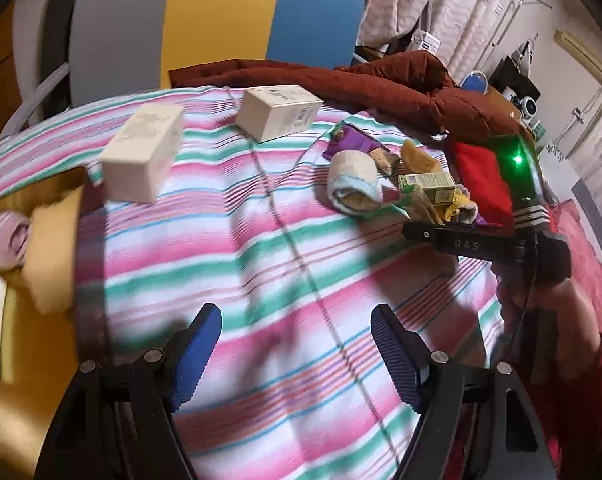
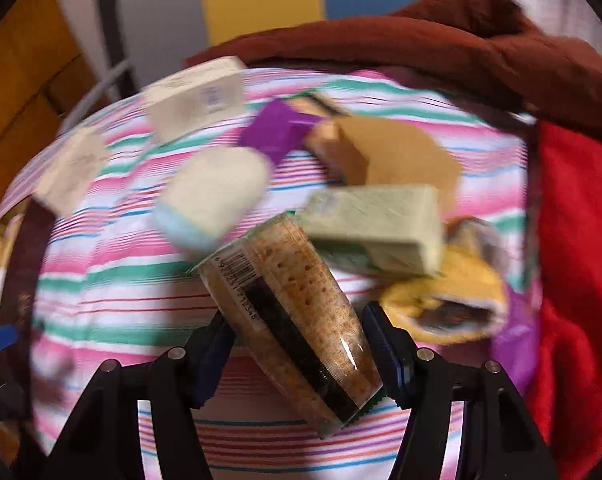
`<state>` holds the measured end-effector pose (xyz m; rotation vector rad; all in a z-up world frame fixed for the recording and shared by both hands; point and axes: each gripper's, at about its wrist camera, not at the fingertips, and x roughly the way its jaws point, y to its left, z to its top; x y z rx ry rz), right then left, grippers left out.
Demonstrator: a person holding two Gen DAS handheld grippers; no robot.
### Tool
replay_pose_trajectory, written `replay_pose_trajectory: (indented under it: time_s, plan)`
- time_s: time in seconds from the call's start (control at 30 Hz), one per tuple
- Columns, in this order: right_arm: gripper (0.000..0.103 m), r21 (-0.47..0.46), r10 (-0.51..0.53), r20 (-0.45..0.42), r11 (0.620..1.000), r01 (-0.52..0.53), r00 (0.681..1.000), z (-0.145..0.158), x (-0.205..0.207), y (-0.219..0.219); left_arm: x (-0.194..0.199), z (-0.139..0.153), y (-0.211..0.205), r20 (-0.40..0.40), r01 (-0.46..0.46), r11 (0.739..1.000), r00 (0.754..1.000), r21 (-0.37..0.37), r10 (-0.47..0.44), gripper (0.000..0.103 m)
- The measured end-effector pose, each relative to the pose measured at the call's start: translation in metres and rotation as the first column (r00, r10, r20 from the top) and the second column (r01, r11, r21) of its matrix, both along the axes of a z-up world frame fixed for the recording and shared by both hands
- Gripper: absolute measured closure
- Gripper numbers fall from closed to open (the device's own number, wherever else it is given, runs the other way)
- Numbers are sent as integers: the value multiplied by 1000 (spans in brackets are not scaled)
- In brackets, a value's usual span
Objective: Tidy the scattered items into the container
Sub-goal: 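Grasp the cracker packet with the right tool while the left tool grasps the cream knit sock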
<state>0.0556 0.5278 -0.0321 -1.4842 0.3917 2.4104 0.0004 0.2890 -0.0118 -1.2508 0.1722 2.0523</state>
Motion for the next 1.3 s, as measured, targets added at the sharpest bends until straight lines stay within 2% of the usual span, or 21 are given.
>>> replay_pose_trajectory:
  time_s: [0.1,0.27,0.37,0.67,0.8,0.87,0.93,1.1,1.3]
  plan:
    - [39,-32,-50,-10,998,50,999,2,7,12,-8,-2,26,-19,21,1000,1000,-16,-21,25]
    - [39,-19,-45,0,999,45,999,3,9,11,-28,-7,69,-36,46,999,998,-16,-46,25]
    - [38,-41,-50,-1,998,50,999,3,9,14,-40,-11,98,-41,97,995,994,-21,-98,25]
    - [37,-100,-77,-3,992,76,997,-1,9,23,-69,-30,141,-26,112,990,993,-91,-115,27]
    - [37,-91,-71,3,993,71,997,-2,8,22,-74,-41,149,7,132,988,991,-74,-132,40]
    - [37,-85,-66,6,994,67,998,-3,6,21,-68,-42,150,-31,141,988,989,-68,-143,42]
    - [37,-84,-65,7,994,65,998,-4,4,21,-62,-44,151,-47,167,984,984,-59,-170,53]
    - [37,-52,-47,21,997,49,999,-6,0,16,-59,-44,139,-45,163,986,985,-18,-164,55]
    - [37,-58,-49,16,997,50,999,-6,0,17,-58,-43,117,-42,145,989,989,36,-144,56]
